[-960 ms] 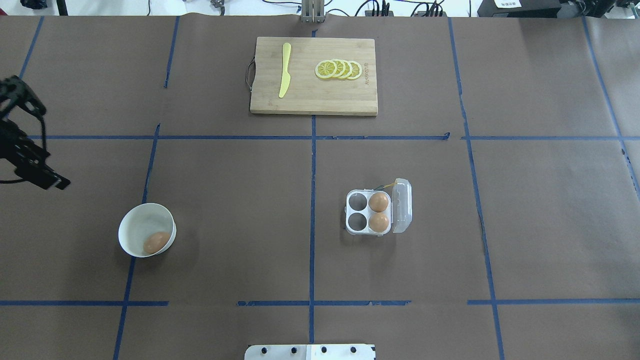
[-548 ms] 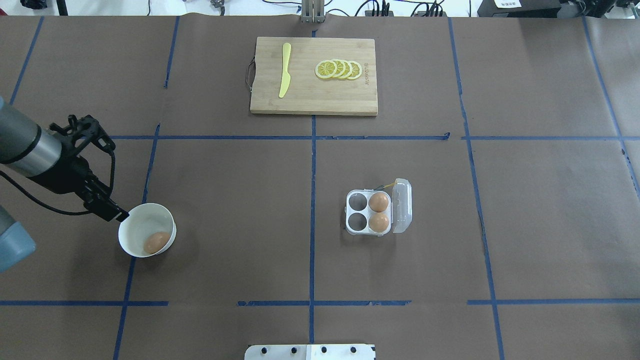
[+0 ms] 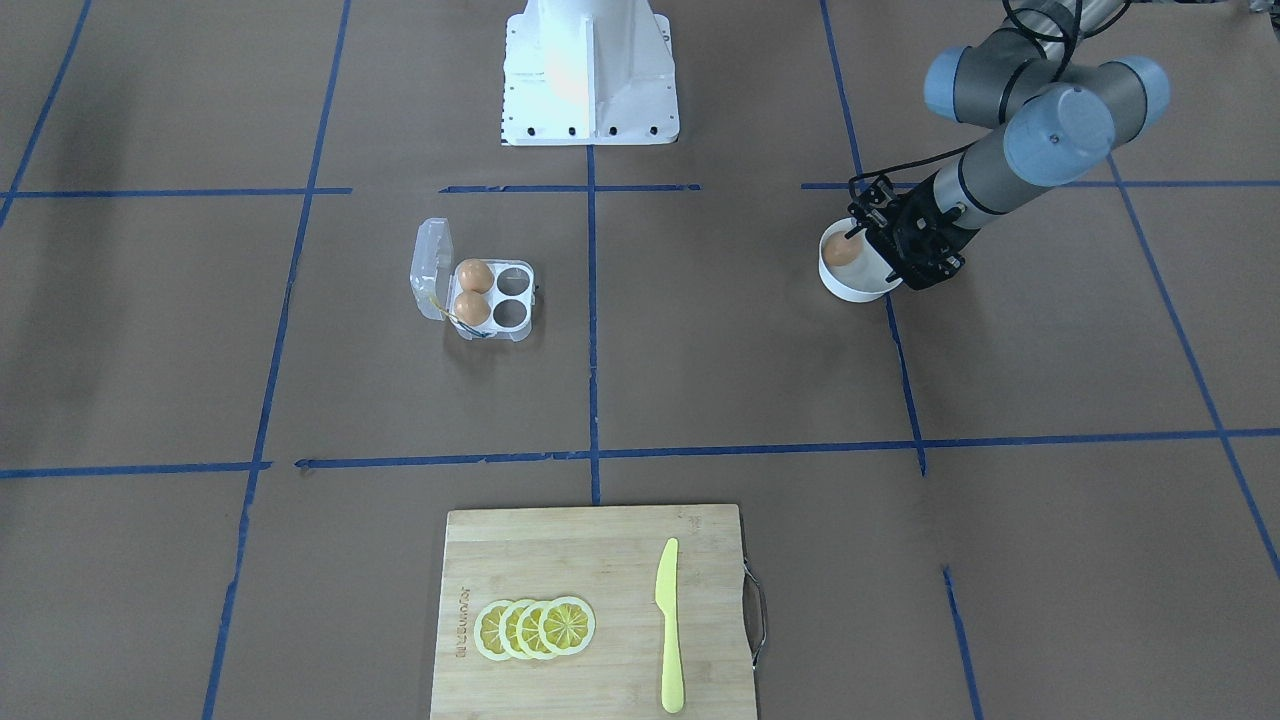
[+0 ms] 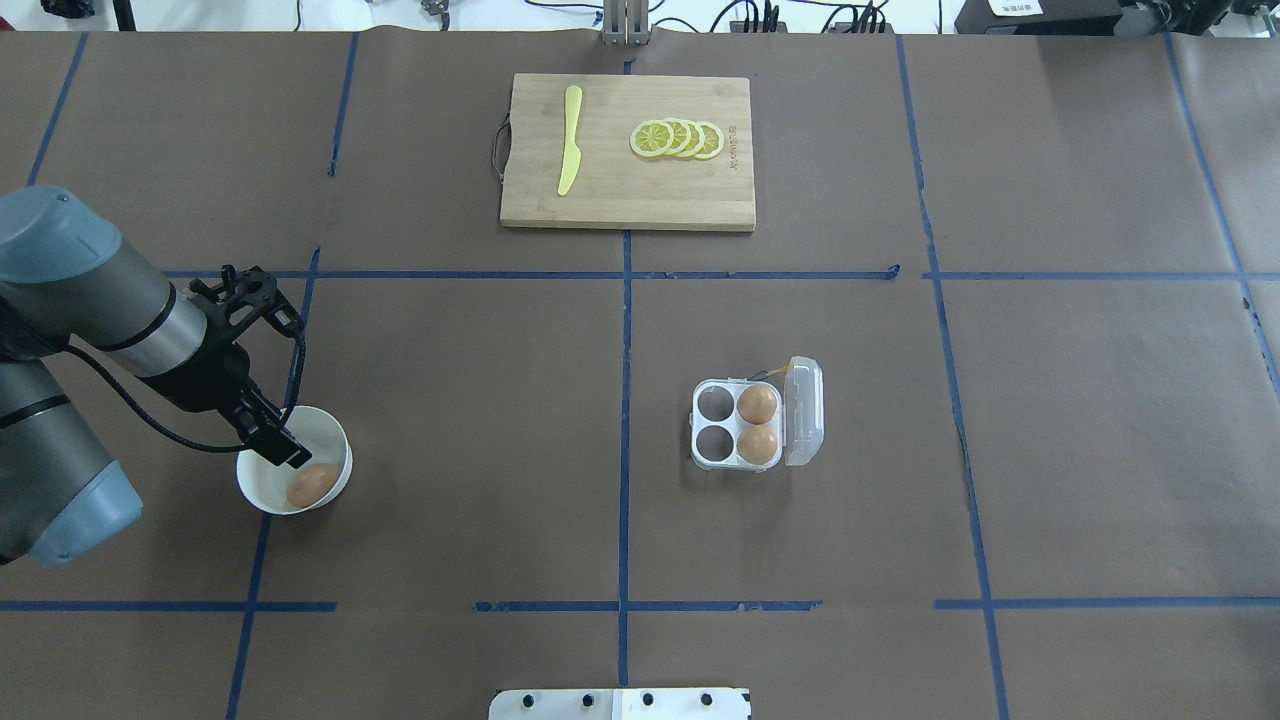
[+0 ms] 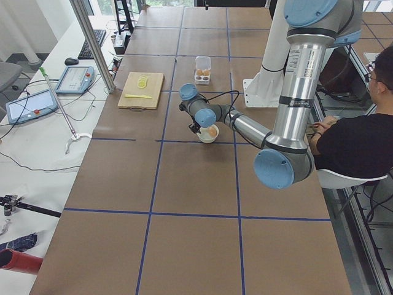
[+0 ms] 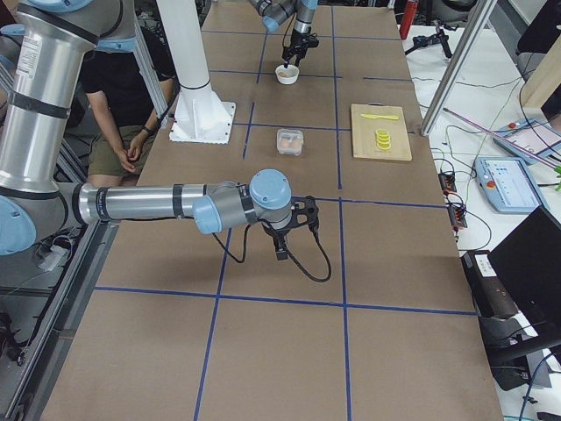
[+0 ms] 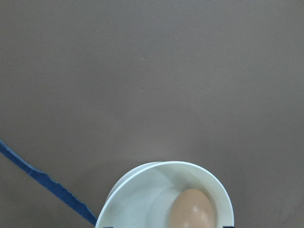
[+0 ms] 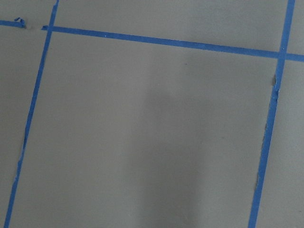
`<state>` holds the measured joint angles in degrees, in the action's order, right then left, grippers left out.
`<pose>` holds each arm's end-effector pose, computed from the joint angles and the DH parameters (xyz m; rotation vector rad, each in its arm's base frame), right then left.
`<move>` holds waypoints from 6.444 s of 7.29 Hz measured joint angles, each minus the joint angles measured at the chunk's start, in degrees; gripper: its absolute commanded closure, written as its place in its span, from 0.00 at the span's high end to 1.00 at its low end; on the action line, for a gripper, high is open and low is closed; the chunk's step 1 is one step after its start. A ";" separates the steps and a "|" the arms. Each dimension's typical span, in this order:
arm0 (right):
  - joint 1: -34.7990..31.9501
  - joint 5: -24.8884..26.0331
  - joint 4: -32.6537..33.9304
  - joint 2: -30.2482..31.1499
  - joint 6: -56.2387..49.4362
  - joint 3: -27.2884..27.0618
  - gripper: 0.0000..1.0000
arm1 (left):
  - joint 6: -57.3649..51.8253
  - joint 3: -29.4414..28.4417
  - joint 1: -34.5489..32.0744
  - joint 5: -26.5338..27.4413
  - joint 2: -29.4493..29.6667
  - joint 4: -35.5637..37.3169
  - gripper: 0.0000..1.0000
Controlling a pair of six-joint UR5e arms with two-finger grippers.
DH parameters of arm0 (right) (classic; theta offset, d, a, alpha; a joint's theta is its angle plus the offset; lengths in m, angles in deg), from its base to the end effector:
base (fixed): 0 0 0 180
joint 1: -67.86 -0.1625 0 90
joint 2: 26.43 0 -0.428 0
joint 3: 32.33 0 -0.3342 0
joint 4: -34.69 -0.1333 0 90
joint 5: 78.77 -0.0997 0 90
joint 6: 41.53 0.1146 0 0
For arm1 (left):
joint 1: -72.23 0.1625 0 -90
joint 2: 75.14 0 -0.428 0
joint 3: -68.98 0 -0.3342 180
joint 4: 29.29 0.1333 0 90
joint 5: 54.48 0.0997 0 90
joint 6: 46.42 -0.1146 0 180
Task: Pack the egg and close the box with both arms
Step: 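Move the left gripper down into the white bowl toward the brown egg, then close the left gripper around the brown egg inside the bowl, then lift the egg with the left gripper and carry it over the clear carton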
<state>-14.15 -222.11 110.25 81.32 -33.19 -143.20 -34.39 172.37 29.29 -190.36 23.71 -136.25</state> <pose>-0.0034 -0.3216 0.5871 0.1499 -0.9543 -0.1370 0.3334 -0.3799 0.4577 0.1889 1.0164 0.8312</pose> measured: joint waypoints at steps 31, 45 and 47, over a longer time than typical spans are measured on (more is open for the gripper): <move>0.00 -0.09 -0.06 0.52 0.01 0.63 1.00 | 16.90 4.44 4.59 5.82 6.40 0.43 0.00; 0.04 -0.09 -0.15 0.44 0.34 0.51 1.00 | 61.71 -23.23 20.18 26.78 45.24 -0.95 1.00; 0.04 -0.09 -0.15 0.44 0.42 0.48 1.00 | 61.89 -23.23 20.14 26.80 45.03 -1.39 1.00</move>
<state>-14.11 -222.20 110.10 81.76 -32.77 -142.72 27.50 149.14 49.42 -163.56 68.75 -137.64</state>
